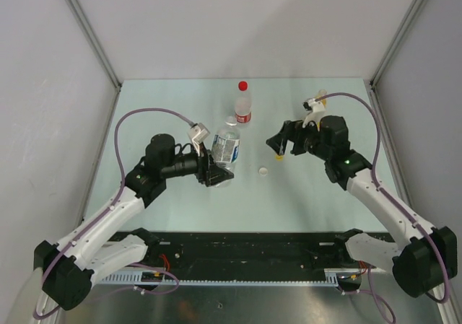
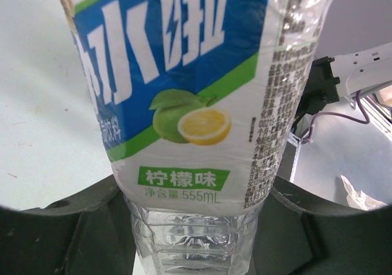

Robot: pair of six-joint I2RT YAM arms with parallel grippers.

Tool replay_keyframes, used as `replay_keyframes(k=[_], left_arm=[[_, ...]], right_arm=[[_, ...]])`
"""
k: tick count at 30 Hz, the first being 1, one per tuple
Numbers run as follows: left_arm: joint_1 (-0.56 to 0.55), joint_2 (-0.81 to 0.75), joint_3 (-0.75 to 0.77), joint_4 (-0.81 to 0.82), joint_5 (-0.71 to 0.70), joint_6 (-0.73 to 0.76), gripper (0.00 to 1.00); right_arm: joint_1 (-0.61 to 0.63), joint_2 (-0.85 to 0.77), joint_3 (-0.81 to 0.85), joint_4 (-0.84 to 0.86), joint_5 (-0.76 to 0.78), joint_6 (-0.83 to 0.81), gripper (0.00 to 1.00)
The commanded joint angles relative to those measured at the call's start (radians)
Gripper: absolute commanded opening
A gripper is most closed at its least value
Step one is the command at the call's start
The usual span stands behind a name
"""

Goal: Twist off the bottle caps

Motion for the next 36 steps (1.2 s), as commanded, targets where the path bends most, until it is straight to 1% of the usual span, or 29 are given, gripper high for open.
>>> replay_keyframes(k=[1,3,8,13,18,23,26,31,36], left_arm=[[0.006,-0.037,0.048,0.039,0.061,0.014,0.24],[0.006,-0.039,0.055,0.04,0.086,0.011,0.25],[0.005,-0.041,0.077,0.04,0.17,0.002,0.26],[-0.003,-0.041,0.094,0.04,0.212,-0.01,0.27],[-0.022,-0.017,0.113,0.04,0.22,-0.021,0.27],[-0.055,0.018,0.128,0.04,0.213,-0.022,0.27],[-0.073,0.042,0.14,0.04,0.208,-0.021,0.27],[-0.087,0.073,0.161,0.04,0.216,-0.022,0.28],[-0.097,0.095,0.172,0.04,0.224,-0.02,0.28]], right_arm=[[-0.049,-0.062,0.065,0.064,-0.18,0.026,0.98],[-0.072,-0.069,0.081,0.08,-0.249,0.054,0.98],[-0.129,-0.064,0.098,0.208,-0.442,0.17,0.97],[-0.139,-0.032,0.122,0.297,-0.567,0.257,0.99],[-0.138,-0.006,0.127,0.48,-0.668,0.4,0.99],[-0.124,0.022,0.128,0.67,-0.705,0.554,0.99],[-0.1,0.039,0.13,0.74,-0.709,0.604,0.99],[-0.036,0.066,0.153,0.737,-0.691,0.588,0.98],[0.02,0.08,0.191,0.669,-0.67,0.523,0.92]])
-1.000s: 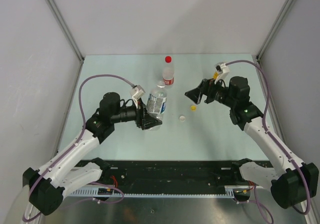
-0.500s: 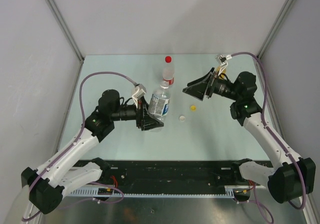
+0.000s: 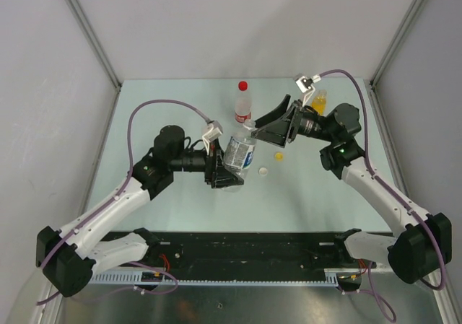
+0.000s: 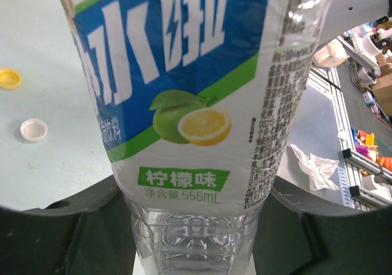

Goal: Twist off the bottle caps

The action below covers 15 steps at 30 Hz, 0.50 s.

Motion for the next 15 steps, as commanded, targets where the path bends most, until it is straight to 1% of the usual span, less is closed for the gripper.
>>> replay_keyframes(k=[1,4,6,9,15], left_arm=[[-0.013,0.009,0.052,0.032,0.034,-0.012,0.28],[-0.018,0.015,0.051,0.032,0.036,-0.014,0.28],[-0.021,0.017,0.051,0.032,0.038,-0.014,0.28],[-0.025,0.02,0.049,0.032,0.039,-0.012,0.28],[-0.031,0.026,0.051,0.032,0.038,-0.009,0.28]], right_arm=[[0.041,0.004,0.078,-0.01,0.01,-0.055,0.91],[0.054,0.008,0.099,-0.065,0.025,-0.092,0.85],[0.057,0.01,0.107,-0.082,0.025,-0.101,0.75],[0.061,0.016,0.112,-0.089,0.02,-0.103,0.64],[0.073,0.034,0.121,-0.12,0.003,-0.123,0.47]])
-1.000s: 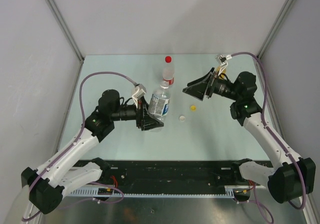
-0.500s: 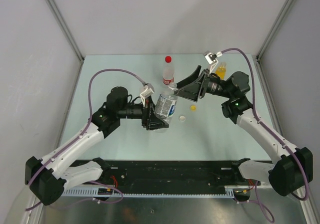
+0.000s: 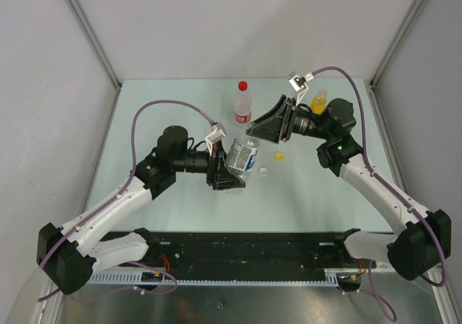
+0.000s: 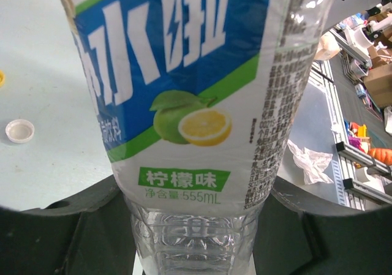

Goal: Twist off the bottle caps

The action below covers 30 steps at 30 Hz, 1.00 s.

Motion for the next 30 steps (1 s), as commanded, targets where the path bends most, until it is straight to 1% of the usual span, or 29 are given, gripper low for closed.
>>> replay_keyframes(k=[1,4,5,7,8,9,11,12,13,14,18,19,21,25,30], left_arm=[[-0.01,0.003,0.044,0.028,0.022,-0.009,0.28],[-0.011,0.004,0.044,0.028,0.021,-0.007,0.28],[-0.011,0.003,0.044,0.028,0.02,-0.006,0.29],[-0.012,0.003,0.044,0.028,0.018,-0.005,0.29],[-0.013,0.002,0.043,0.028,0.018,-0.004,0.29],[-0.013,0.001,0.043,0.028,0.016,-0.004,0.3],[-0.013,-0.002,0.042,0.028,0.008,-0.001,0.34],[-0.012,-0.005,0.042,0.028,0.003,0.001,0.37],[-0.013,-0.009,0.042,0.028,-0.003,0.004,0.43],[-0.012,-0.014,0.04,0.028,-0.01,0.006,0.52],[-0.012,-0.049,0.038,0.025,-0.061,0.02,0.9],[-0.011,-0.059,0.038,0.024,-0.078,0.024,0.95],[-0.012,-0.082,0.036,0.023,-0.113,0.032,0.98],[-0.012,-0.134,0.025,0.021,-0.195,0.05,0.99],[-0.011,-0.214,0.007,0.016,-0.302,0.073,0.99]], right_arm=[[0.018,0.014,0.054,-0.031,-0.014,-0.039,0.43],[0.031,0.022,0.067,-0.071,-0.023,-0.074,0.3],[0.034,0.022,0.07,-0.085,-0.021,-0.084,0.24],[0.034,0.02,0.073,-0.099,-0.018,-0.096,0.09],[0.034,0.018,0.073,-0.103,-0.016,-0.1,0.05],[0.034,0.017,0.074,-0.105,-0.016,-0.103,0.02],[0.033,0.013,0.074,-0.11,-0.014,-0.11,0.01],[0.034,0.011,0.074,-0.114,-0.012,-0.114,0.0],[0.034,0.009,0.074,-0.119,-0.009,-0.12,0.0],[0.034,0.006,0.075,-0.125,-0.006,-0.127,0.0],[0.032,-0.012,0.078,-0.164,0.016,-0.168,0.0],[0.032,-0.016,0.079,-0.18,0.027,-0.185,0.0],[0.032,-0.027,0.081,-0.222,0.052,-0.226,0.0],[0.036,-0.057,0.08,-0.352,0.158,-0.353,0.0],[0.047,-0.1,0.08,-0.531,0.395,-0.51,0.0]])
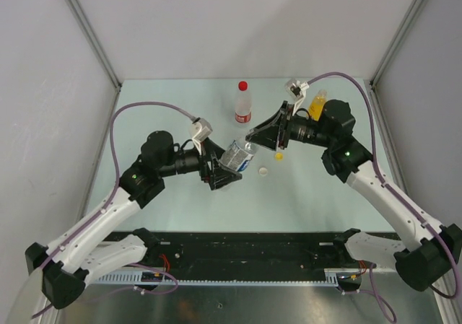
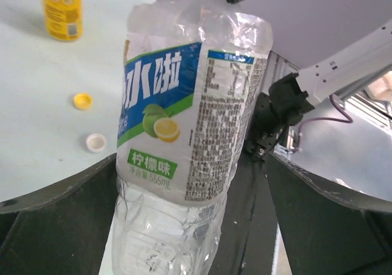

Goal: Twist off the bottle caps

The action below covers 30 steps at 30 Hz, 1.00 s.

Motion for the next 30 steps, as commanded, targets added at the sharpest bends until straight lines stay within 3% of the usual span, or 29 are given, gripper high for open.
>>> replay_keyframes(k=[1,6,11,27,30], left_arm=[[-0.006,-0.103,0.005,0.04,-0.104,0.042,0.99],[-0.005,-0.161,-0.023,0.038,-0.199,0.061,0.99],[-0.006,-0.176,-0.035,0.038,-0.225,0.074,0.99],[-0.005,-0.153,-0.036,0.035,-0.245,0.083,1.0],[-0.005,-0.15,-0.039,0.034,-0.246,0.082,1.0]], right_arm=[[0.0,-0.045,0.032,-0.203,0.311,-0.223,0.0],[0.003,-0.082,0.031,-0.268,0.542,-0.254,0.0],[0.008,-0.119,0.032,-0.274,0.679,-0.269,0.0],[0.016,-0.192,0.03,-0.292,0.833,-0.36,0.0],[0.02,-0.18,0.029,-0.311,0.922,-0.35,0.0]])
